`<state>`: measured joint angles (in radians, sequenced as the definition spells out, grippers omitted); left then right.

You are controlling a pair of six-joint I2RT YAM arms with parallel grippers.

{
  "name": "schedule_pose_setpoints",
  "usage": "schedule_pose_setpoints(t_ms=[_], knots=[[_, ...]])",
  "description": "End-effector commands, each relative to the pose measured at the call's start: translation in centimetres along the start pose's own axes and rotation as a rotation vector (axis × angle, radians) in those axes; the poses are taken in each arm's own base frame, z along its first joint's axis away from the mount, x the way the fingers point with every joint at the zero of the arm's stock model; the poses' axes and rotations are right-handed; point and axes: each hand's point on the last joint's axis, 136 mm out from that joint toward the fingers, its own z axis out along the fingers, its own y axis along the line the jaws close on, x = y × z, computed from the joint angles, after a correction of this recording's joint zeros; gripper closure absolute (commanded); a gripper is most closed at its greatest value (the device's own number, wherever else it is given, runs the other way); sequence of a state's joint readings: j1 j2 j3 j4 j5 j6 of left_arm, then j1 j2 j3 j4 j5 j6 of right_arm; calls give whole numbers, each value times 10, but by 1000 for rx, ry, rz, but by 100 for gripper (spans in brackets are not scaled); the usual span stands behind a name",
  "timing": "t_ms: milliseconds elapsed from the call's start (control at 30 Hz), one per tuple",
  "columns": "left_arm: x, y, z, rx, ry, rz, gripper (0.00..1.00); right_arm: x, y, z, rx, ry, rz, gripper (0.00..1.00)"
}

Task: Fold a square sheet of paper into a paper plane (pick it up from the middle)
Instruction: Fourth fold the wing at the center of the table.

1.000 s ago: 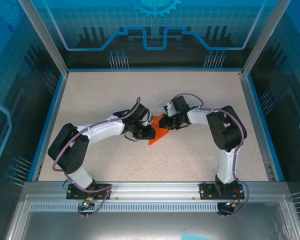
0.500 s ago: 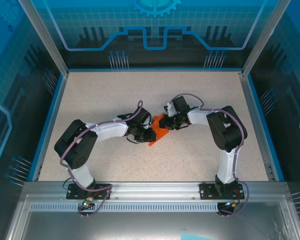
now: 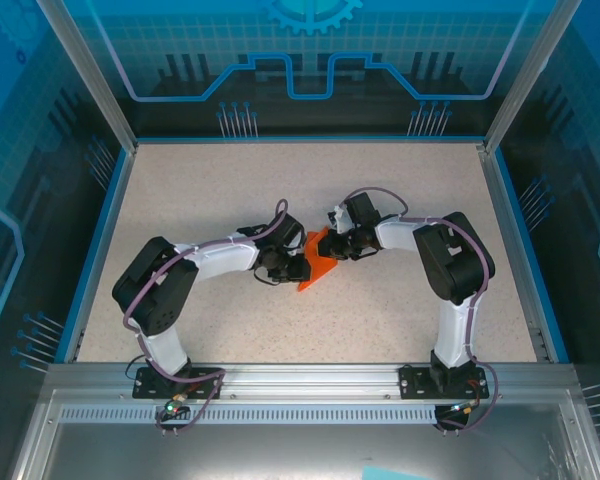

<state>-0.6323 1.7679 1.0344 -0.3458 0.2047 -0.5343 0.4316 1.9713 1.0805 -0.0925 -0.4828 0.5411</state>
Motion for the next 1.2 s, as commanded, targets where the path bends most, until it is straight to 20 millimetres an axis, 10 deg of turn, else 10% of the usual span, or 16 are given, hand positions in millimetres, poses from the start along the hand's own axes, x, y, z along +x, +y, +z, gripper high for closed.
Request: schedule_pose_setpoints(t_ms=[0,1167], knots=[[-4,1,-3,-30,-5,34,77,34,-25,9,71,95,54,86],[-3,13,7,-60,30,1,90,36,-27,9,64,97,56,86]])
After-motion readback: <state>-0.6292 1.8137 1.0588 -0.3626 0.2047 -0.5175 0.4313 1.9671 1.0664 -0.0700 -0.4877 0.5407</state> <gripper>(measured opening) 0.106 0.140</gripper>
